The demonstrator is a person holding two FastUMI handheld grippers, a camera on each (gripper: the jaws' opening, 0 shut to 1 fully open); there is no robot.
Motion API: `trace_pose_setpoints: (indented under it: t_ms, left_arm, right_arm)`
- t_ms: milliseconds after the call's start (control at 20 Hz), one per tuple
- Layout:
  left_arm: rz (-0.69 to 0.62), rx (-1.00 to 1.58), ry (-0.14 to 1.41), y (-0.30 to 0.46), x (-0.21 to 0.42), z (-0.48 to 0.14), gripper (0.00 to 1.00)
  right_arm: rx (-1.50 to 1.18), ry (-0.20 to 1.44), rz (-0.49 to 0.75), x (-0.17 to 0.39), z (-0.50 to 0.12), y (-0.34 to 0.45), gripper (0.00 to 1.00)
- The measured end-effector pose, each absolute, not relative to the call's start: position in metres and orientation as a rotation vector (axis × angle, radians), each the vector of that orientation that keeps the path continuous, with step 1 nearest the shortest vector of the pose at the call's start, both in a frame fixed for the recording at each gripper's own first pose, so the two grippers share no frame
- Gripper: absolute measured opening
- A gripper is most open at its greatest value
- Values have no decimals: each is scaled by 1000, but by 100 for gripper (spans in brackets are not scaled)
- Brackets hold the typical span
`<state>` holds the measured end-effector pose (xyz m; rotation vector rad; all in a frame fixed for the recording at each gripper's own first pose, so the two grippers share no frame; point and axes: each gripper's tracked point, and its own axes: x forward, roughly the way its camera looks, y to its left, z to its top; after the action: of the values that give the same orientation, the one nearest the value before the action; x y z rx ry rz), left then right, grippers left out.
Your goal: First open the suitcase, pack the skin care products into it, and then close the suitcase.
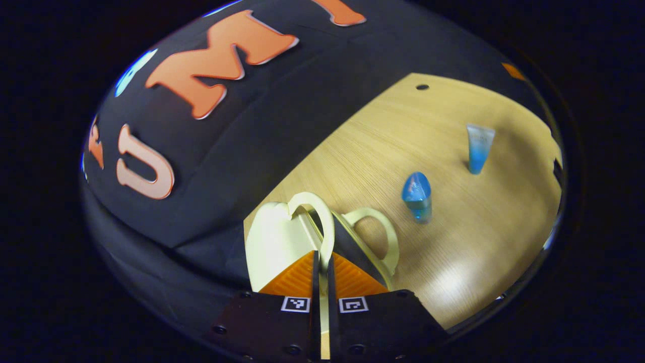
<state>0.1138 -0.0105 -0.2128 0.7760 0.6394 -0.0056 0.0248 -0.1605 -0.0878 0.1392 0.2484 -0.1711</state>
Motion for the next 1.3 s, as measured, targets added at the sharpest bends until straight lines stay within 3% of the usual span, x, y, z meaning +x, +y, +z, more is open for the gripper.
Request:
trace_pose_setpoints:
  t_ms: [350, 400, 600, 900, 1300]
  left_arm:
    - [-29, 299, 448, 54, 110, -149, 6]
    - [-34, 270, 444, 65, 109, -149, 1]
    - [-16, 129, 442, 181, 106, -147, 1]
    - [-55, -39, 478, 318, 122, -212, 1]
    - [31, -193, 660, 388, 116, -360, 1]
  right_arm:
    - [168, 176, -137, 56, -54, -64, 95]
    - [175, 178, -146, 58, -53, -47, 95]
    - [213, 172, -170, 53, -42, 10, 95]
    - [160, 177, -194, 45, -29, 71, 95]
    - [86, 237, -247, 39, -45, 83, 95]
